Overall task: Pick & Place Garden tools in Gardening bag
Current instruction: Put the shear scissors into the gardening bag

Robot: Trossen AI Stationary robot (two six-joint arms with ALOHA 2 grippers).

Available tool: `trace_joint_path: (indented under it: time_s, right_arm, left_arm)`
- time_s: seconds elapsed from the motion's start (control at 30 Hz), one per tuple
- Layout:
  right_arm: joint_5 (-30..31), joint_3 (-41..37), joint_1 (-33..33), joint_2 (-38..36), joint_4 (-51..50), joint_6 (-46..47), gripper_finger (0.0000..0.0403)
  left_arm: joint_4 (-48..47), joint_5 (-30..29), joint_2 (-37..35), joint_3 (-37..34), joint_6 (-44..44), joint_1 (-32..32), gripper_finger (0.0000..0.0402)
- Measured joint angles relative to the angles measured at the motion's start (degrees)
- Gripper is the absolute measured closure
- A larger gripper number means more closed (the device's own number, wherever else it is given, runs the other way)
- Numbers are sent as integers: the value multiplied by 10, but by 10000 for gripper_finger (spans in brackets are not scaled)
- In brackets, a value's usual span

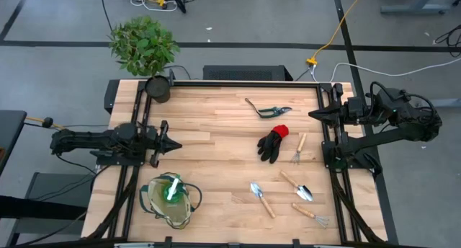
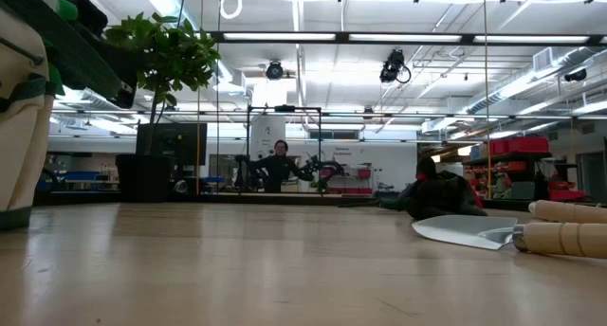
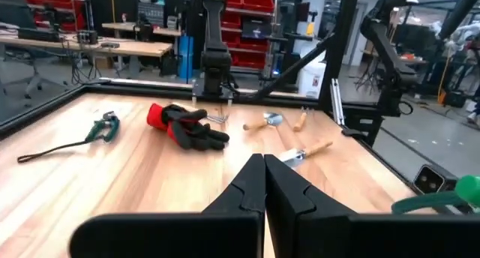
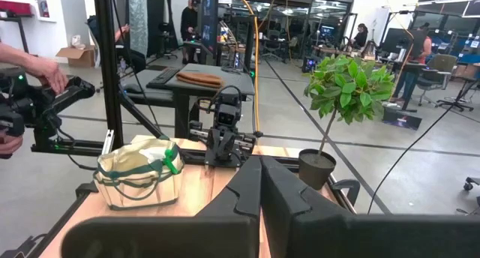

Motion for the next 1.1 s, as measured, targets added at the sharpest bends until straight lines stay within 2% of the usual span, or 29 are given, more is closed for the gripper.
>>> trace_joint_path:
  time_s: [0.33, 0.67, 1.1]
  right_arm:
    - [0, 0, 0, 0, 0, 0, 392]
    - [0, 0, 0, 0, 0, 0, 392]
    - [0, 0, 0, 0, 0, 0, 392]
  left_arm:
    - [-19, -29, -37, 0, 24, 0, 399]
    - [-29, -43, -27, 0, 24, 0, 399]
    - [-30, -45, -27, 0, -1, 0, 369]
